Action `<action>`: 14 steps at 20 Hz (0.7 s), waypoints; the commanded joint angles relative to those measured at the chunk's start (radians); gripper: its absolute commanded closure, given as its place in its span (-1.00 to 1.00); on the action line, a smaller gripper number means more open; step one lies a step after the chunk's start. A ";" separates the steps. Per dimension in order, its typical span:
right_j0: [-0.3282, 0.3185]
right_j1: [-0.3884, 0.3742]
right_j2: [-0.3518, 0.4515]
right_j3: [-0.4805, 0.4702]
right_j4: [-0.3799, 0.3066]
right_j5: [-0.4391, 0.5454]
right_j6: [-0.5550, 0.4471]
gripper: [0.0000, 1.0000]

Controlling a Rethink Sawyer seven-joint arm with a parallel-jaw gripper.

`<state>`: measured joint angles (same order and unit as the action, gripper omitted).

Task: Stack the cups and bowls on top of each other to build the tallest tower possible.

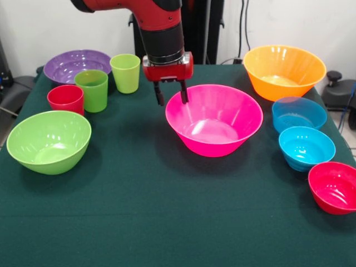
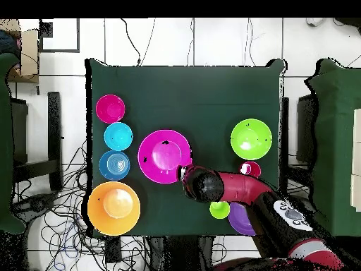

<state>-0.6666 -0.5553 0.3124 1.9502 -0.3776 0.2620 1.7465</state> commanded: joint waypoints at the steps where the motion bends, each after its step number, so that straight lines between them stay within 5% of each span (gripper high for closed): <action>1: 0.011 0.062 -0.001 -0.064 -0.068 -0.108 0.064 -1.00; 14: -0.019 0.081 0.011 -0.052 -0.082 -0.163 0.045 -1.00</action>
<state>-0.6791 -0.5008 0.3089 1.9499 -0.3892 0.1656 1.7465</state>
